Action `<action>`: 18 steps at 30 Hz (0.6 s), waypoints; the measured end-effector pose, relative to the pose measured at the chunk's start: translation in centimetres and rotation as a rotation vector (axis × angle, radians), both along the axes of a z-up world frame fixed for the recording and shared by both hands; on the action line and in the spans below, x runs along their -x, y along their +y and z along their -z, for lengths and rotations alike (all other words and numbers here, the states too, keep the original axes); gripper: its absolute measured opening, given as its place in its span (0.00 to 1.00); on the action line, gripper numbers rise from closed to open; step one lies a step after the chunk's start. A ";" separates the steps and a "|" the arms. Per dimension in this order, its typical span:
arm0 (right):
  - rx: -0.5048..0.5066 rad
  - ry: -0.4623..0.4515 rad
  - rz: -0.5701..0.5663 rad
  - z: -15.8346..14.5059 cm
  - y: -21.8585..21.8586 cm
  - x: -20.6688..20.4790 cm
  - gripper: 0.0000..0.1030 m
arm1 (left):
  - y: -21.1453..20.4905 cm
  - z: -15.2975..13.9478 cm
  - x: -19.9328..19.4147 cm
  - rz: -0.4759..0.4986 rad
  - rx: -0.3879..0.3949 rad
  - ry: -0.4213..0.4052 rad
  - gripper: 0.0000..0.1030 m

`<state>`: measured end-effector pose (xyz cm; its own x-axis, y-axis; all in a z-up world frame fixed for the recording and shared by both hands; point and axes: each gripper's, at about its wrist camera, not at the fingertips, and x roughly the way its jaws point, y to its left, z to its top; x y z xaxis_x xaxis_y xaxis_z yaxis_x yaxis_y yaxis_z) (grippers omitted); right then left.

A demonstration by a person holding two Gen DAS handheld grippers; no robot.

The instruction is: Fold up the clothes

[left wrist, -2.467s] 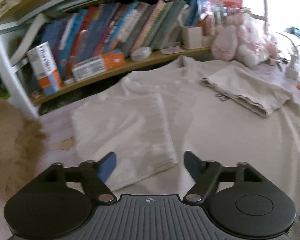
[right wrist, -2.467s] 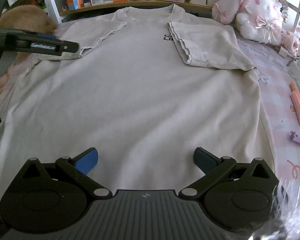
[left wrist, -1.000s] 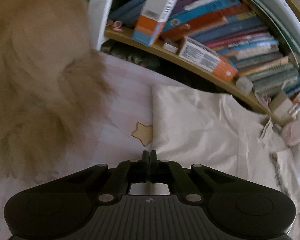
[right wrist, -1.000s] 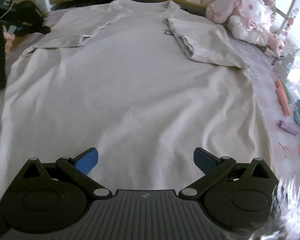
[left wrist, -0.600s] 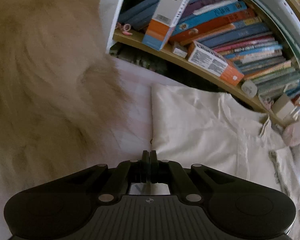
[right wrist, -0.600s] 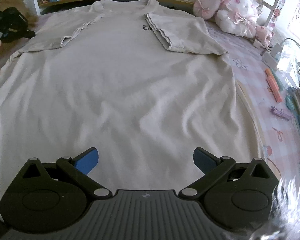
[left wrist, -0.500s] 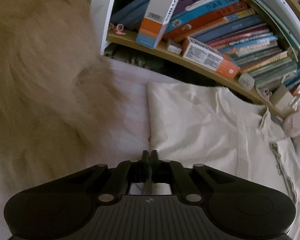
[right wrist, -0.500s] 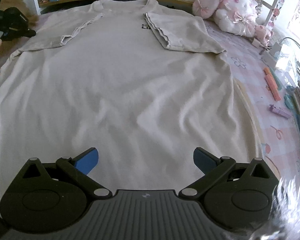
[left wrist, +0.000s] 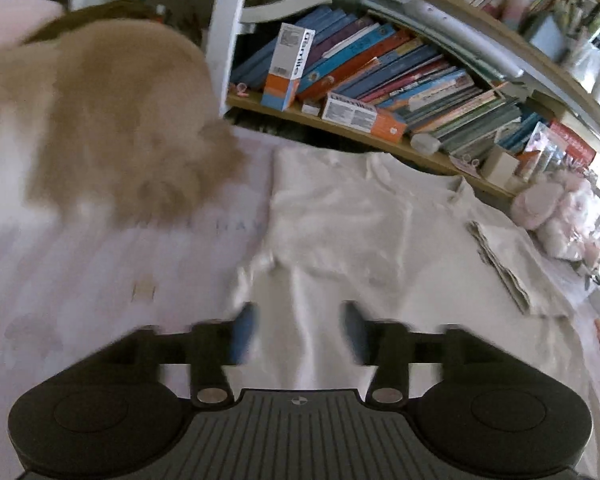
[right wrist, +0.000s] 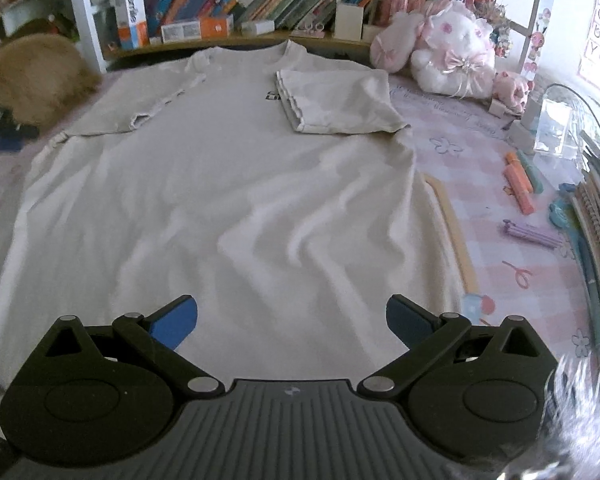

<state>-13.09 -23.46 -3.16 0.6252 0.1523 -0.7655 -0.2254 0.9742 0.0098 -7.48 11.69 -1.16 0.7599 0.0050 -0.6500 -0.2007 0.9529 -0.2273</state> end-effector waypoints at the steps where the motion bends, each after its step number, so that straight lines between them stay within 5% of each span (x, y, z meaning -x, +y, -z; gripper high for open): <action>1: -0.007 -0.007 -0.014 0.0 -0.5 0.4 0.99 | -0.8 -0.1 1.5 -0.013 -0.007 -0.013 0.74; 10: -0.056 -0.016 -0.140 0.8 -4.2 5.1 0.99 | -7.7 0.6 10.5 -0.026 -0.067 0.049 0.82; 18: -0.105 0.002 -0.064 0.8 -7.7 7.6 0.99 | -8.9 1.6 14.8 -0.051 -0.078 0.136 0.82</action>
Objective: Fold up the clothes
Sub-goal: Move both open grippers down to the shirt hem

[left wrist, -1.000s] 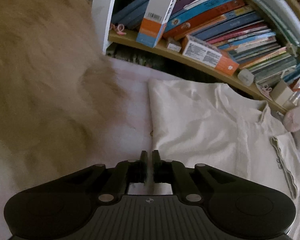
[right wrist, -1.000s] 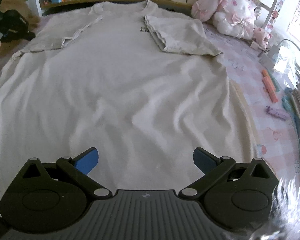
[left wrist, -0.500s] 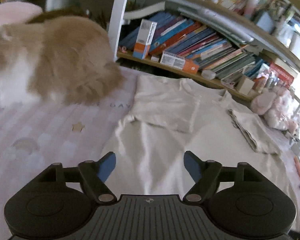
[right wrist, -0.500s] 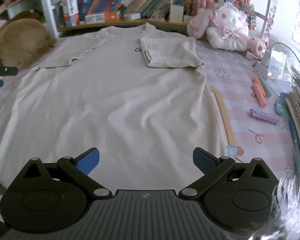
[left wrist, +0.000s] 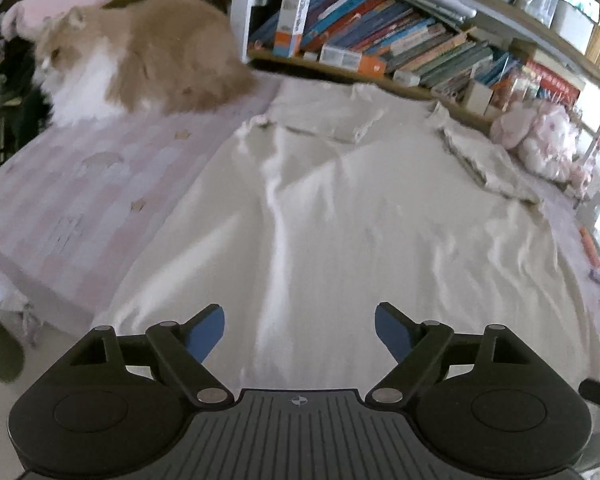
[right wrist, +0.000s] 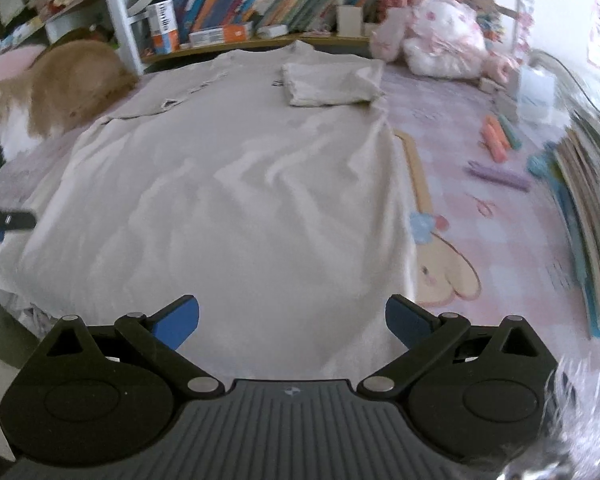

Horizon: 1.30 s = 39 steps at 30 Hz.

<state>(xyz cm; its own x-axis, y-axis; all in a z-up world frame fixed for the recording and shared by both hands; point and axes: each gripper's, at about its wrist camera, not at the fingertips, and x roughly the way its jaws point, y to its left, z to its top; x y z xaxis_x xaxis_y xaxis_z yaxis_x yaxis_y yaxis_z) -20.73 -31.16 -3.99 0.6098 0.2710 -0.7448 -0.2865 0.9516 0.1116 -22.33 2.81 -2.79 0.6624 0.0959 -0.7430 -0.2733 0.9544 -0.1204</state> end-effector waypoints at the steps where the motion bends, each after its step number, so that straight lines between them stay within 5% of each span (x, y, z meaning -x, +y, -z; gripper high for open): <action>1: -0.002 0.007 0.009 0.1 -0.2 0.1 0.99 | -0.1 0.1 0.3 0.009 -0.010 0.011 0.82; 6: -0.022 0.022 0.070 0.4 -0.6 0.5 0.98 | -0.1 0.2 1.5 0.048 -0.057 0.032 0.82; 15: -0.030 0.046 0.100 -0.1 0.5 1.5 0.82 | 3.5 1.0 3.9 -0.033 0.019 0.036 0.82; 31: -0.063 0.105 0.258 0.4 -1.4 2.5 0.70 | 9.4 1.2 4.6 -0.048 -0.017 0.039 0.80; 35: -0.064 0.110 0.281 0.4 -2.5 2.3 0.63 | 12.1 1.7 3.1 -0.052 0.040 0.069 0.77; 39: -0.072 0.132 0.246 0.3 -3.6 1.9 0.59 | 14.7 2.7 1.4 -0.030 0.213 0.123 0.71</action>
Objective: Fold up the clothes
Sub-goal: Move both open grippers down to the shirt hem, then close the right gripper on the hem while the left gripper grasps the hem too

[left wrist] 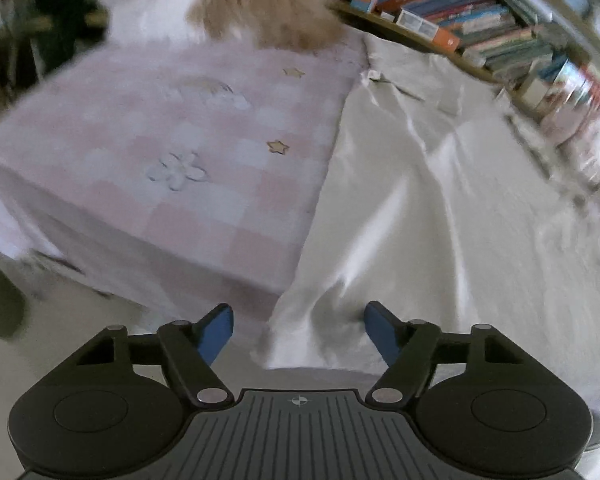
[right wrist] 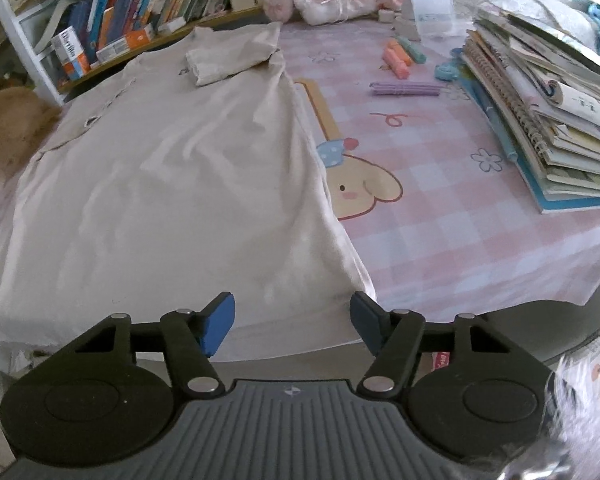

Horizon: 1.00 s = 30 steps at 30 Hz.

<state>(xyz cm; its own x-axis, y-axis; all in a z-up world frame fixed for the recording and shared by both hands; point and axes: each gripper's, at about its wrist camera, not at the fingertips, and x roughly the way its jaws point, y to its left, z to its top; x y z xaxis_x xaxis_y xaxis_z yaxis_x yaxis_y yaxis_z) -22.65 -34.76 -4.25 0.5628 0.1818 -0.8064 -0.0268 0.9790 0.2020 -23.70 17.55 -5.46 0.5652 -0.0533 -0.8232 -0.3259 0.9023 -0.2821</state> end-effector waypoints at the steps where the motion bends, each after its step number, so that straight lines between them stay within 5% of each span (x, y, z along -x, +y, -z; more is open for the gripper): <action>1: -0.009 0.011 -0.017 -0.1 -0.4 -0.1 0.59 | 0.6 0.2 -0.3 0.002 0.045 0.010 0.71; 11: -0.147 0.167 0.064 0.3 -5.2 -2.3 0.57 | 2.3 1.2 -1.9 0.016 0.198 0.064 0.71; 16: -0.262 0.261 0.079 1.5 -5.8 -4.4 0.36 | 3.5 0.7 -1.8 -0.018 0.253 0.063 0.68; 18: -0.304 0.288 0.066 1.7 -5.9 -4.4 0.11 | 4.2 0.4 -1.4 -0.041 0.284 0.053 0.59; 19: -0.325 0.293 0.059 1.6 -5.9 -4.2 0.09 | 4.5 0.3 -1.1 -0.051 0.299 0.046 0.53; 28: -0.361 0.332 0.000 1.4 -6.2 -3.8 0.08 | 5.1 0.5 -1.5 -0.026 0.316 0.061 0.53; 30: -0.370 0.342 0.005 1.8 -6.3 -4.3 0.16 | 4.9 0.7 -1.8 -0.013 0.311 0.073 0.53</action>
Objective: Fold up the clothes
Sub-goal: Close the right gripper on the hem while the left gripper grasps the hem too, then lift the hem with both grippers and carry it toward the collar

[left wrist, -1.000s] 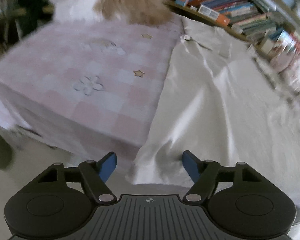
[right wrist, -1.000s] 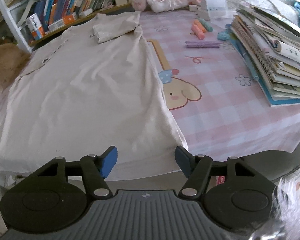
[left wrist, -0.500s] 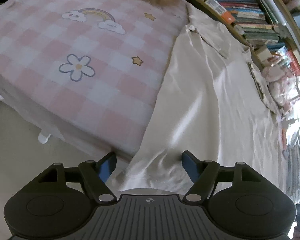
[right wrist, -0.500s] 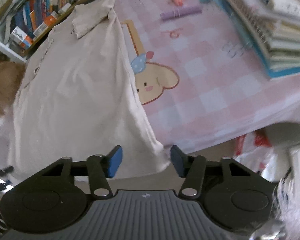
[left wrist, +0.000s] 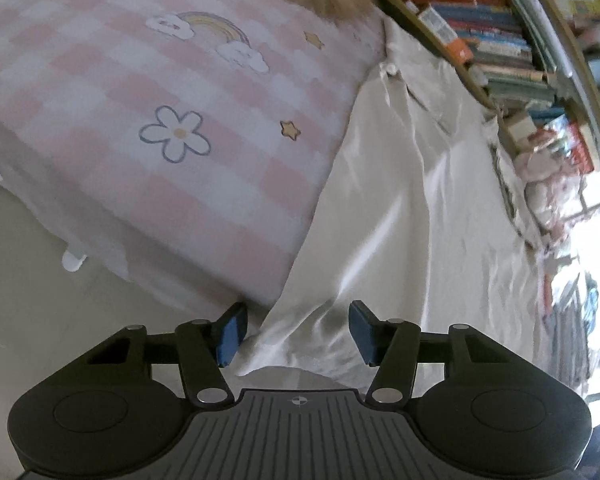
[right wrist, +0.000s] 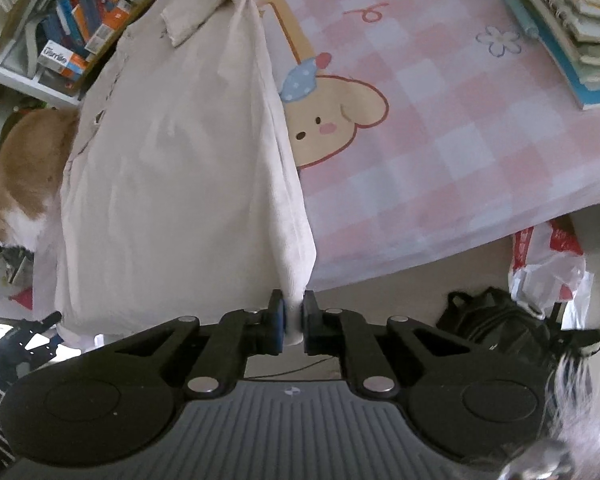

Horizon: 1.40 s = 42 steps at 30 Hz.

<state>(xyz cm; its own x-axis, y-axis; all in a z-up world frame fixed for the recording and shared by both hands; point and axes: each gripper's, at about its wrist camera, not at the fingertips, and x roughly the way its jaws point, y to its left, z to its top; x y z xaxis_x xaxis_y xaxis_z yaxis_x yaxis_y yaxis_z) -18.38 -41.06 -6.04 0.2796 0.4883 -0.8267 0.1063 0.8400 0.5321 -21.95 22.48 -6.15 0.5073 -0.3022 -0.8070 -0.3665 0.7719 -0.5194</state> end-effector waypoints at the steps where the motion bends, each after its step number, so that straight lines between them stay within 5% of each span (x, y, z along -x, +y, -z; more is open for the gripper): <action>1: 0.001 -0.004 0.001 0.1 0.0 -0.2 0.21 | 0.0 0.2 0.0 0.004 0.006 0.002 0.53; 2: 0.002 -0.010 -0.001 0.1 0.0 -0.5 0.32 | 0.0 0.3 -0.1 0.008 0.012 0.003 0.53; 6: -0.008 -0.002 -0.025 0.7 0.1 -1.8 0.26 | 0.1 0.5 -0.3 0.009 0.028 0.017 0.51; 9: -0.058 0.017 -0.060 0.8 0.1 -2.1 0.07 | 0.2 0.2 -0.1 0.000 0.048 0.022 0.37; 13: -0.067 0.001 -0.080 0.3 0.0 -1.4 0.07 | 0.0 -0.6 1.1 0.028 0.057 -0.006 0.05; 24: -0.023 -0.005 -0.060 -0.6 -0.4 2.1 0.07 | -0.9 -1.3 4.4 0.115 0.063 0.026 0.04; 36: -0.011 0.125 -0.009 0.7 -1.9 9.7 0.07 | -0.3 2.1 10.5 0.177 0.118 0.200 0.04; 42: -0.185 0.085 -0.010 -1.4 -1.5 11.2 0.07 | -0.2 -0.8 10.1 0.283 0.187 0.076 0.04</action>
